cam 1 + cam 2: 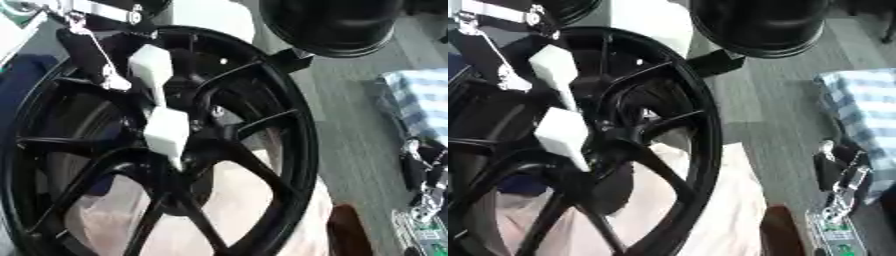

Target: Pull the pin out of the wheel hub.

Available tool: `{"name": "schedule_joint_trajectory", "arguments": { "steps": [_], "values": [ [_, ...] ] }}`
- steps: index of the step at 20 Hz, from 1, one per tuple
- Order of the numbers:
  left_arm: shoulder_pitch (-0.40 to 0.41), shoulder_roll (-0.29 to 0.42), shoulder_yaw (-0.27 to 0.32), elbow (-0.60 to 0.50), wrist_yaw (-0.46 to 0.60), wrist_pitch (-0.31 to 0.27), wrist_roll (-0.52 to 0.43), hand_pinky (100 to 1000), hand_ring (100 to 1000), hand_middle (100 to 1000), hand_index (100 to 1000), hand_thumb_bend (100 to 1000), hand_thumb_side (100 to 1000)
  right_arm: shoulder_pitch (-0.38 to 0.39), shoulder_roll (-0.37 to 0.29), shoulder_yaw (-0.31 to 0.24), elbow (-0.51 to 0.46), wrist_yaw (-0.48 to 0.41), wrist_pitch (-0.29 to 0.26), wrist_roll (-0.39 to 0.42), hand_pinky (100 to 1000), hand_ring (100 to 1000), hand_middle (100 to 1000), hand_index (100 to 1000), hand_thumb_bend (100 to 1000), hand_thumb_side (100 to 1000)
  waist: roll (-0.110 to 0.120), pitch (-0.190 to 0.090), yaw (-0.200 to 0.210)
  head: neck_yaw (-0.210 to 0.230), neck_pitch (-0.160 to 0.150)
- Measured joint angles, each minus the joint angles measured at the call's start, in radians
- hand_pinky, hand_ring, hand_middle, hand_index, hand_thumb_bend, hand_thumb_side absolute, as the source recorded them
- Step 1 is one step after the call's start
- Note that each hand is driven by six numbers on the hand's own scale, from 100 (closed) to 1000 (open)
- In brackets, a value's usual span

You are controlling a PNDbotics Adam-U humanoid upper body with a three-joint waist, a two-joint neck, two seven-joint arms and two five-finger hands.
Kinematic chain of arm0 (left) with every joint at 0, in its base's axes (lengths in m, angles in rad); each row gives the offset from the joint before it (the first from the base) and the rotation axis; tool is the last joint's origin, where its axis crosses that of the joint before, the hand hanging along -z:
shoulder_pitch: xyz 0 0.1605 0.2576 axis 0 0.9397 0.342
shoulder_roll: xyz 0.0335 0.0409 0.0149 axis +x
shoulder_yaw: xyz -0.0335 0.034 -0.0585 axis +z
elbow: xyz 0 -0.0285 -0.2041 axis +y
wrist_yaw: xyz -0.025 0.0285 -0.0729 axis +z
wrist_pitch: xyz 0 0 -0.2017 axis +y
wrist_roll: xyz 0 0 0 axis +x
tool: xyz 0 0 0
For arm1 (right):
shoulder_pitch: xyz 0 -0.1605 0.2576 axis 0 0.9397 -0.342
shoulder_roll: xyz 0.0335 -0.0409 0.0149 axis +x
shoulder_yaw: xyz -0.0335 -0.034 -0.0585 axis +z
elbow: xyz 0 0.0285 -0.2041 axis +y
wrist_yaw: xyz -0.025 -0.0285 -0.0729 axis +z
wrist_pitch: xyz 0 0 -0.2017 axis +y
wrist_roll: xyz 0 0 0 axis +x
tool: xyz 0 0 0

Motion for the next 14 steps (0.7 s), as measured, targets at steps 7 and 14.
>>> {"name": "schedule_joint_trajectory", "arguments": {
  "steps": [7, 14],
  "values": [
    [-0.022, 0.008, 0.068, -0.041, 0.045, 0.089, -0.001, 521, 453, 256, 375, 100, 264, 0.001, 0.0, 0.0, 0.0, 0.0, -0.001, 0.001, 691, 687, 572, 722, 144, 415, 0.004, 0.0, 0.007, -0.008, 0.001],
    [-0.034, 0.024, 0.128, -0.077, 0.068, 0.174, 0.0, 521, 450, 250, 369, 100, 265, 0.001, 0.0, -0.001, 0.0, -0.003, -0.003, -0.001, 692, 687, 572, 722, 144, 415, 0.006, -0.003, 0.009, -0.015, 0.001]
  ]
}}
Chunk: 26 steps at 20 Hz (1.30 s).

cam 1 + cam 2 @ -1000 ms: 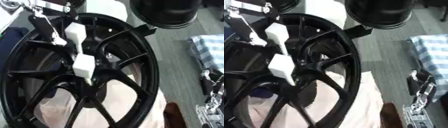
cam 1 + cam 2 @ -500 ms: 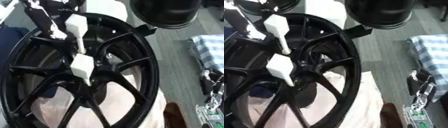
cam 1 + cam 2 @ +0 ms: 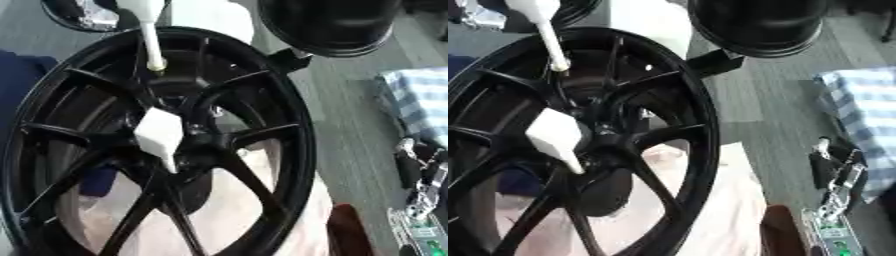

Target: Pull the pin out of the wheel hub.

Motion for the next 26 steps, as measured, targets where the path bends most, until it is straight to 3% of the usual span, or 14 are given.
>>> {"name": "schedule_joint_trajectory", "arguments": {
  "steps": [4, 6, 9, 15, 20, 23, 26],
  "values": [
    [0.0, 0.0, 0.003, -0.011, 0.003, 0.017, 0.002, 501, 422, 207, 345, 100, 247, 0.002, 0.0, -0.002, 0.0, -0.002, -0.001, -0.001, 692, 687, 573, 722, 150, 409, 0.001, -0.002, 0.005, -0.008, 0.005],
    [0.006, 0.012, 0.021, 0.003, -0.005, 0.033, 0.014, 496, 418, 203, 344, 100, 245, 0.017, -0.001, -0.016, 0.001, -0.005, -0.003, -0.011, 692, 688, 573, 722, 150, 408, 0.006, -0.02, 0.043, -0.033, 0.027],
    [0.037, 0.086, 0.089, 0.06, -0.031, 0.073, 0.052, 496, 418, 204, 347, 100, 244, 0.027, -0.003, -0.037, 0.003, -0.007, -0.009, -0.031, 692, 687, 573, 722, 150, 407, -0.001, -0.041, 0.097, -0.067, 0.042],
    [0.174, 0.231, 0.24, 0.136, -0.092, 0.167, 0.145, 502, 425, 217, 363, 100, 244, 0.035, -0.012, -0.055, 0.007, -0.012, -0.016, -0.051, 691, 687, 573, 722, 151, 404, -0.005, -0.041, 0.101, -0.103, 0.039],
    [0.311, 0.356, 0.379, 0.128, -0.135, 0.252, 0.23, 510, 437, 235, 381, 100, 246, 0.025, -0.013, -0.054, 0.007, -0.013, -0.017, -0.051, 691, 687, 572, 721, 152, 402, -0.008, -0.033, 0.075, -0.096, 0.009],
    [0.39, 0.372, 0.46, 0.098, -0.163, 0.292, 0.277, 511, 443, 251, 402, 100, 246, 0.013, -0.013, -0.049, 0.007, -0.014, -0.017, -0.05, 691, 687, 572, 721, 152, 403, -0.014, -0.026, 0.068, -0.088, -0.012],
    [0.467, 0.332, 0.534, 0.062, -0.196, 0.314, 0.326, 506, 440, 254, 409, 100, 244, 0.007, -0.013, -0.046, 0.007, -0.016, -0.017, -0.049, 691, 686, 572, 721, 153, 401, -0.02, -0.021, 0.058, -0.08, -0.028]
  ]
}}
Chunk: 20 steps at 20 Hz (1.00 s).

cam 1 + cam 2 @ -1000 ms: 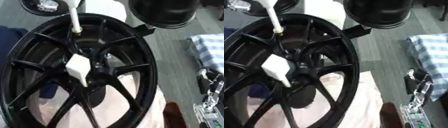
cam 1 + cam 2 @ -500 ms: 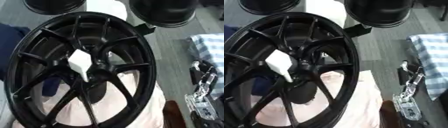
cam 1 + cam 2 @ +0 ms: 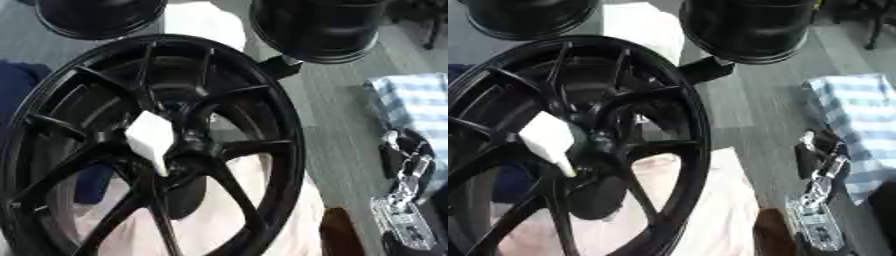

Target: Pull the pin out of the wheel hub.

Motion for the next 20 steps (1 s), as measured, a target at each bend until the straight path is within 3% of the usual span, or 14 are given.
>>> {"name": "schedule_joint_trajectory", "arguments": {
  "steps": [4, 7, 9, 11, 12, 13, 16, 20],
  "values": [
    [0.108, -0.101, 0.067, -0.058, -0.009, 0.029, 0.066, 519, 450, 280, 442, 100, 249, -0.008, 0.003, 0.005, 0.0, -0.003, -0.001, 0.005, 690, 686, 572, 721, 154, 401, -0.008, 0.002, -0.014, 0.014, -0.009],
    [0.19, -0.182, 0.118, -0.1, 0.02, 0.04, 0.117, 539, 470, 324, 487, 100, 521, -0.014, 0.006, 0.01, 0.0, -0.005, 0.0, 0.008, 690, 686, 572, 720, 153, 399, -0.013, 0.005, -0.026, 0.025, -0.014],
    [0.245, -0.237, 0.156, -0.126, 0.051, 0.035, 0.151, 555, 490, 357, 520, 100, 658, -0.017, 0.012, 0.014, 0.0, -0.006, -0.001, 0.011, 690, 685, 571, 720, 154, 398, -0.017, 0.005, -0.031, 0.031, -0.017],
    [0.299, -0.291, 0.198, -0.145, 0.082, 0.026, 0.184, 569, 505, 378, 541, 100, 737, -0.017, 0.014, 0.016, 0.0, -0.006, -0.002, 0.012, 690, 685, 571, 720, 155, 398, -0.018, 0.005, -0.035, 0.036, -0.017],
    [0.325, -0.317, 0.22, -0.152, 0.098, 0.02, 0.201, 582, 525, 407, 569, 100, 787, -0.017, 0.014, 0.017, 0.0, -0.006, -0.002, 0.013, 690, 685, 571, 720, 155, 398, -0.02, 0.005, -0.037, 0.038, -0.017],
    [0.352, -0.344, 0.24, -0.158, 0.116, 0.011, 0.219, 628, 602, 514, 678, 100, 885, -0.017, 0.016, 0.019, 0.0, -0.007, -0.002, 0.015, 690, 685, 571, 720, 157, 397, -0.022, 0.005, -0.039, 0.04, -0.017],
    [0.429, -0.424, 0.271, -0.186, 0.165, -0.026, 0.268, 700, 729, 674, 811, 193, 968, -0.017, 0.022, 0.023, 0.0, -0.007, -0.001, 0.02, 690, 685, 570, 719, 158, 396, -0.028, 0.005, -0.043, 0.045, -0.017],
    [0.472, -0.522, 0.294, -0.236, 0.228, -0.085, 0.331, 702, 738, 708, 847, 242, 1000, -0.017, 0.025, 0.026, 0.0, -0.008, -0.002, 0.022, 689, 685, 570, 719, 160, 396, -0.031, 0.005, -0.043, 0.046, -0.017]
  ]
}}
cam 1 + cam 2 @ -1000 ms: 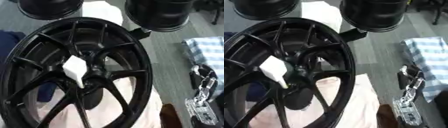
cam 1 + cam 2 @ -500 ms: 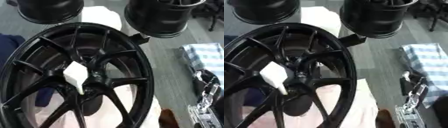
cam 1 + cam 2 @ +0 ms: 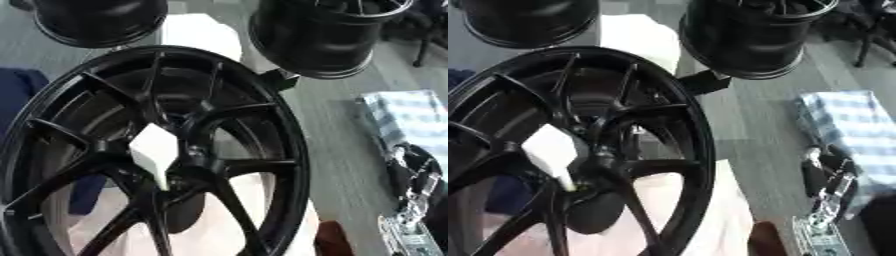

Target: Pull the pin out of the wheel hub.

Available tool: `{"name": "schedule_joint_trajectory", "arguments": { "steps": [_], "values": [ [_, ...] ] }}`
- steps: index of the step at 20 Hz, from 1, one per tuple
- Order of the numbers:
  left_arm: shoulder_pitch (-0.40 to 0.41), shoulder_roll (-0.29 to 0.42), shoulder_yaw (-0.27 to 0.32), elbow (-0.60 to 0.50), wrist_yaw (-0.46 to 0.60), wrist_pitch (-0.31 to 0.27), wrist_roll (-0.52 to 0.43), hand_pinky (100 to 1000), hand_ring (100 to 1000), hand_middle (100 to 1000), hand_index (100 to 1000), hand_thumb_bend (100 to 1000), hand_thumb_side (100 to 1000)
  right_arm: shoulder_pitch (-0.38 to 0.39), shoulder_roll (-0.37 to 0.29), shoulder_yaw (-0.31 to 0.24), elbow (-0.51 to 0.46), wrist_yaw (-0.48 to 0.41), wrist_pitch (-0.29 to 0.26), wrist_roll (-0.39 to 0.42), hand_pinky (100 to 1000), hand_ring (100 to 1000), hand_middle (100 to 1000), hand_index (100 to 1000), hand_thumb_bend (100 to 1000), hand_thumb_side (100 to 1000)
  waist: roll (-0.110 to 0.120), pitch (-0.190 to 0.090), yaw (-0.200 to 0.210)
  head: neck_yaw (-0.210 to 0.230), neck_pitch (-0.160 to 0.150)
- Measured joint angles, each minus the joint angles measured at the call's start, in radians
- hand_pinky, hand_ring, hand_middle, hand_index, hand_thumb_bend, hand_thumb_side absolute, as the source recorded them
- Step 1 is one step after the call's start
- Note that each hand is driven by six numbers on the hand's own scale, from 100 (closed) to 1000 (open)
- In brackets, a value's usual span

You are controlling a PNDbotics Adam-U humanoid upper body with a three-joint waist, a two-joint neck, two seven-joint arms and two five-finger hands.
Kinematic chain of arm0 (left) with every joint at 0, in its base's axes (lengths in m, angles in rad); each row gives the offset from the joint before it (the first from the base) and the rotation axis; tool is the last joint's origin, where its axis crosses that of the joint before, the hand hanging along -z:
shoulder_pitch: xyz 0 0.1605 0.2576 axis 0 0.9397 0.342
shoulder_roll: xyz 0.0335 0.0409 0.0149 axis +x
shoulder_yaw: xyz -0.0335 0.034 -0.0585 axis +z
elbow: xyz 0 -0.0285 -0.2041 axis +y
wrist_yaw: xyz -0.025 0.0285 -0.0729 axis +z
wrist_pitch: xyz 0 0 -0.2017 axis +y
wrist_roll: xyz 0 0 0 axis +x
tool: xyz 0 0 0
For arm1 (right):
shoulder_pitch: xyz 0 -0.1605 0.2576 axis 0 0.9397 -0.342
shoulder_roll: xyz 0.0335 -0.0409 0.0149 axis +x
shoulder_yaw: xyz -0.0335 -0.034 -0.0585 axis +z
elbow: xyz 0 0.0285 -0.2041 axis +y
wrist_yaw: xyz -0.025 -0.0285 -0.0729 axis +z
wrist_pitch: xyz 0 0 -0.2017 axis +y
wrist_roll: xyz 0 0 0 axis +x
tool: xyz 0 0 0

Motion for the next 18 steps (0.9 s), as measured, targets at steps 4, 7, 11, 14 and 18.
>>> {"name": "schedule_joint_trajectory", "arguments": {
  "steps": [4, 7, 11, 14, 18],
  "values": [
    [0.022, -0.094, 0.009, -0.04, 0.06, -0.059, 0.06, 674, 680, 617, 792, 218, 981, 0.001, 0.004, 0.002, 0.0, -0.001, 0.0, 0.0, 689, 685, 570, 719, 160, 395, -0.003, 0.0, 0.006, -0.004, 0.0],
    [0.037, -0.139, 0.014, -0.055, 0.104, -0.103, 0.105, 660, 652, 586, 770, 202, 966, 0.001, 0.004, 0.002, 0.0, -0.001, 0.001, 0.001, 689, 685, 571, 719, 161, 395, -0.003, 0.0, 0.011, -0.004, 0.0],
    [0.051, -0.153, 0.011, -0.053, 0.165, -0.164, 0.167, 652, 636, 571, 758, 186, 964, 0.001, 0.004, 0.003, 0.0, 0.0, 0.003, 0.003, 689, 685, 571, 719, 162, 395, -0.003, 0.0, 0.012, -0.007, 0.0],
    [0.059, -0.153, -0.006, -0.029, 0.214, -0.212, 0.215, 651, 632, 568, 754, 179, 963, 0.001, 0.004, 0.003, 0.0, 0.0, 0.003, 0.003, 689, 685, 571, 719, 162, 395, -0.003, 0.0, 0.01, -0.007, 0.0],
    [0.064, -0.147, -0.038, 0.015, 0.28, -0.27, 0.28, 649, 628, 565, 751, 168, 963, 0.001, 0.004, 0.003, 0.0, 0.0, 0.003, 0.003, 689, 685, 571, 720, 163, 395, -0.002, 0.0, 0.007, -0.007, 0.0]
  ]
}}
